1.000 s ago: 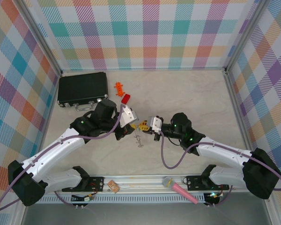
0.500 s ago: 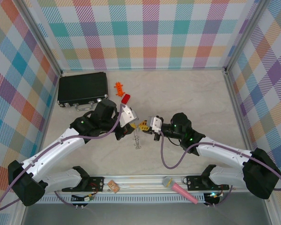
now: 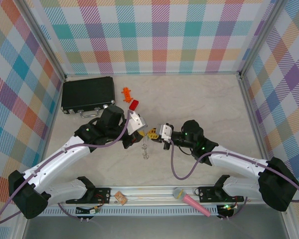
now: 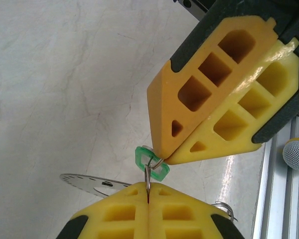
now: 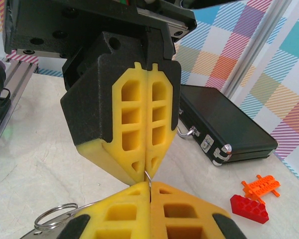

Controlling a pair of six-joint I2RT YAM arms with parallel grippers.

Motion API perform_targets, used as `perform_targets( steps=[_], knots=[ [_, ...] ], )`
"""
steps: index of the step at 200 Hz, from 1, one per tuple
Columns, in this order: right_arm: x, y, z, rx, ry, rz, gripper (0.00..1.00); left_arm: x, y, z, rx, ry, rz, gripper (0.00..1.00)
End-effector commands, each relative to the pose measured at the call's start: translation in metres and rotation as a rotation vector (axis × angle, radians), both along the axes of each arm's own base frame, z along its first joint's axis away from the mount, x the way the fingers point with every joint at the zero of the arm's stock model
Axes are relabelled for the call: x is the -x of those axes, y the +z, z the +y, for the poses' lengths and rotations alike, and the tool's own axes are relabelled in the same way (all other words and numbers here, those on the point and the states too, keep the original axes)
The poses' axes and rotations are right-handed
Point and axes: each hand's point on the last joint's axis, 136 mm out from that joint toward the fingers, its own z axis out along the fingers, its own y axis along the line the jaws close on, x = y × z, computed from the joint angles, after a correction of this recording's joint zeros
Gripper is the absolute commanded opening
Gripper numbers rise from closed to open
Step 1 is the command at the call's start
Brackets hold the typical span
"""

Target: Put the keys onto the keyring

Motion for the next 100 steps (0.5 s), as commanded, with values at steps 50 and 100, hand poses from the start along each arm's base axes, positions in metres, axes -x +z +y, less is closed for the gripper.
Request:
perform_targets(
  steps=[50, 100],
  knots=[
    [0.007, -0.005, 0.007, 0.002, 0.035, 0.009, 0.0, -0.007, 0.028, -0.009, 0.08, 0.031, -0.036, 0.0],
    [0.006, -0.007, 0.004, 0.003, 0.009, 0.003, 0.0, -0.019, 0.025, -0.003, 0.058, 0.122, -0.02, 0.0]
  ],
)
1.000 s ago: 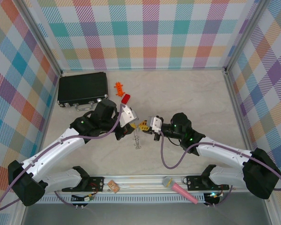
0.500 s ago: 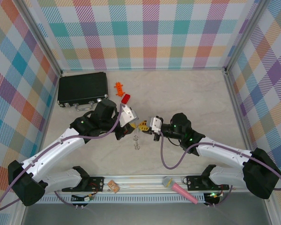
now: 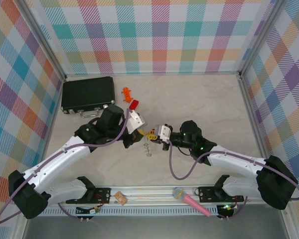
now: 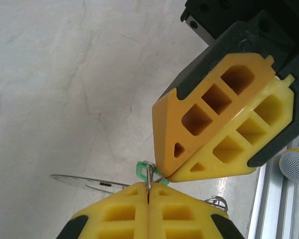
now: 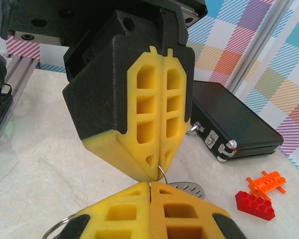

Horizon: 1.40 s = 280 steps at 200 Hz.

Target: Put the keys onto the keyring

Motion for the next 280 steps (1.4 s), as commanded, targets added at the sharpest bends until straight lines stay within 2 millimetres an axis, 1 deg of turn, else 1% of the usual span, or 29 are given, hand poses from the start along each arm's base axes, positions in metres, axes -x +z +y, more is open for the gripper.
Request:
perform_targets(
  steps=[1, 45, 75, 100, 137, 148, 153, 155, 158, 161, 174, 194, 210, 216, 223, 254, 257, 276, 280],
  knots=[
    [0.006, 0.001, 0.0, -0.013, 0.01, -0.009, 0.0, -0.016, 0.023, -0.003, 0.033, 0.074, -0.053, 0.0],
    [0.009, 0.002, -0.004, -0.023, 0.005, -0.008, 0.0, -0.027, 0.019, 0.004, -0.001, 0.147, -0.056, 0.0],
    [0.011, 0.001, -0.004, -0.023, 0.013, 0.005, 0.0, -0.03, 0.02, 0.003, 0.004, 0.154, -0.06, 0.0],
    [0.01, -0.002, -0.002, -0.017, 0.015, 0.018, 0.0, -0.027, 0.024, -0.001, 0.036, 0.139, -0.063, 0.0],
    [0.008, -0.004, 0.004, -0.026, 0.021, 0.05, 0.0, -0.021, 0.044, -0.012, 0.171, 0.108, -0.06, 0.0],
    [0.006, -0.004, 0.004, -0.03, 0.009, 0.062, 0.04, -0.018, 0.05, -0.016, 0.217, 0.096, -0.06, 0.0],
    [0.005, -0.004, 0.004, -0.031, 0.006, 0.066, 0.1, -0.016, 0.05, -0.016, 0.227, 0.095, -0.05, 0.0],
    [0.005, -0.004, 0.004, -0.033, 0.005, 0.067, 0.13, -0.018, 0.055, -0.018, 0.249, 0.095, -0.065, 0.0],
    [0.005, -0.004, 0.004, -0.035, 0.002, 0.07, 0.18, -0.017, 0.058, -0.019, 0.262, 0.091, -0.071, 0.0],
    [0.004, -0.003, 0.004, -0.037, -0.002, 0.074, 0.21, -0.017, 0.059, -0.02, 0.274, 0.09, -0.071, 0.0],
    [-0.002, 0.0, 0.001, -0.054, -0.05, 0.101, 0.25, -0.015, 0.062, -0.021, 0.309, 0.079, -0.077, 0.0],
    [-0.01, 0.008, -0.008, -0.081, -0.123, 0.129, 0.33, -0.015, 0.063, -0.022, 0.349, 0.08, -0.097, 0.0],
    [-0.01, 0.013, -0.016, -0.089, -0.15, 0.146, 0.35, -0.017, 0.063, -0.023, 0.376, 0.089, -0.106, 0.0],
    [-0.011, 0.016, -0.02, -0.097, -0.167, 0.155, 0.37, -0.018, 0.063, -0.025, 0.389, 0.09, -0.108, 0.0],
    [-0.014, 0.018, -0.026, -0.109, -0.195, 0.172, 0.4, -0.02, 0.064, -0.025, 0.403, 0.091, -0.117, 0.0],
    [-0.023, 0.029, -0.054, -0.16, -0.283, 0.229, 0.45, -0.026, 0.064, -0.032, 0.439, 0.09, -0.133, 0.0],
    [-0.024, 0.03, -0.057, -0.181, -0.29, 0.266, 0.45, -0.027, 0.064, -0.033, 0.444, 0.09, -0.134, 0.0],
    [-0.031, 0.038, -0.074, -0.248, -0.306, 0.371, 0.47, -0.029, 0.063, -0.038, 0.487, 0.073, -0.149, 0.0],
    [-0.033, 0.04, -0.077, -0.26, -0.306, 0.393, 0.47, -0.03, 0.066, -0.039, 0.503, 0.069, -0.16, 0.0]
  ],
)
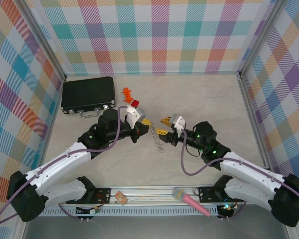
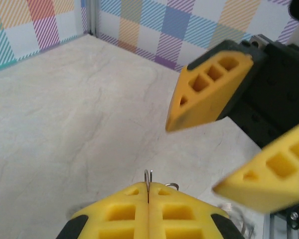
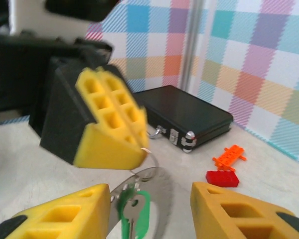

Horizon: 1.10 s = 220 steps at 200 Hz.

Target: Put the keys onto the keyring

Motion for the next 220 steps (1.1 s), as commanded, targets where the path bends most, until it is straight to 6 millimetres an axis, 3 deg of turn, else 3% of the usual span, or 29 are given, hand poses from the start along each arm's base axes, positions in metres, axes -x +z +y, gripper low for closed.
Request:
perform_targets(
  steps=[1, 34, 89, 182, 220],
  knots=[
    [-0.008, -0.005, -0.018, -0.084, -0.024, 0.191, 0.47, -0.004, 0.024, -0.01, 0.125, -0.028, -0.081, 0.0],
    [-0.015, 0.008, -0.028, -0.169, 0.039, 0.311, 0.47, -0.004, 0.032, -0.016, 0.215, -0.06, -0.133, 0.0],
    [-0.017, 0.024, -0.019, -0.23, 0.189, 0.412, 0.41, 0.002, 0.038, -0.026, 0.289, -0.132, -0.159, 0.0],
    [-0.016, 0.031, -0.01, -0.223, 0.276, 0.43, 0.26, 0.005, 0.033, -0.034, 0.298, -0.184, -0.114, 0.0],
    [-0.019, 0.022, -0.007, -0.208, 0.286, 0.46, 0.2, 0.005, 0.035, -0.033, 0.302, -0.182, -0.117, 0.0]
  ],
)
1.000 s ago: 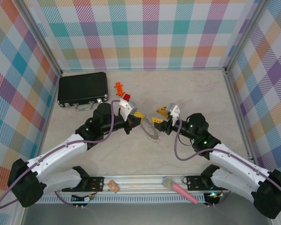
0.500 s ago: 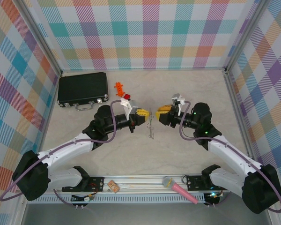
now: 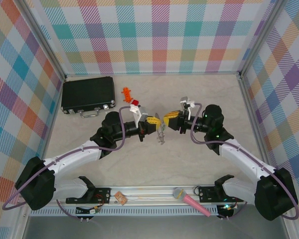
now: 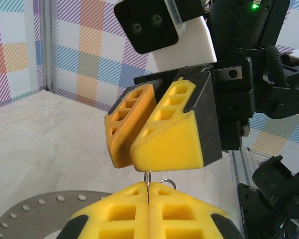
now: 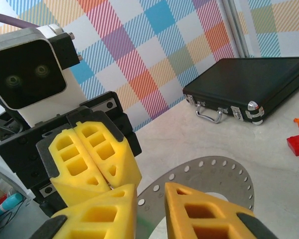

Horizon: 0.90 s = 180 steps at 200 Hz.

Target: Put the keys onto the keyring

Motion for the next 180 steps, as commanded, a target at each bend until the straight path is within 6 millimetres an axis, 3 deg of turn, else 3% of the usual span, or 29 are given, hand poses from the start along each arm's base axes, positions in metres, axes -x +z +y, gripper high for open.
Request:
perform_targets(
  steps=[1, 97, 180],
  knots=[
    [0.003, 0.014, 0.003, -0.024, 0.044, -0.034, 0.2, 0.004, 0.021, 0.001, 0.057, -0.023, -0.055, 0.0],
    [0.009, 0.002, 0.005, -0.016, 0.083, 0.003, 0.32, -0.002, 0.022, 0.003, 0.058, 0.015, -0.057, 0.0],
    [0.008, 0.015, -0.004, -0.046, 0.003, -0.05, 0.32, -0.002, 0.02, 0.003, 0.052, 0.017, -0.054, 0.0]
  ],
)
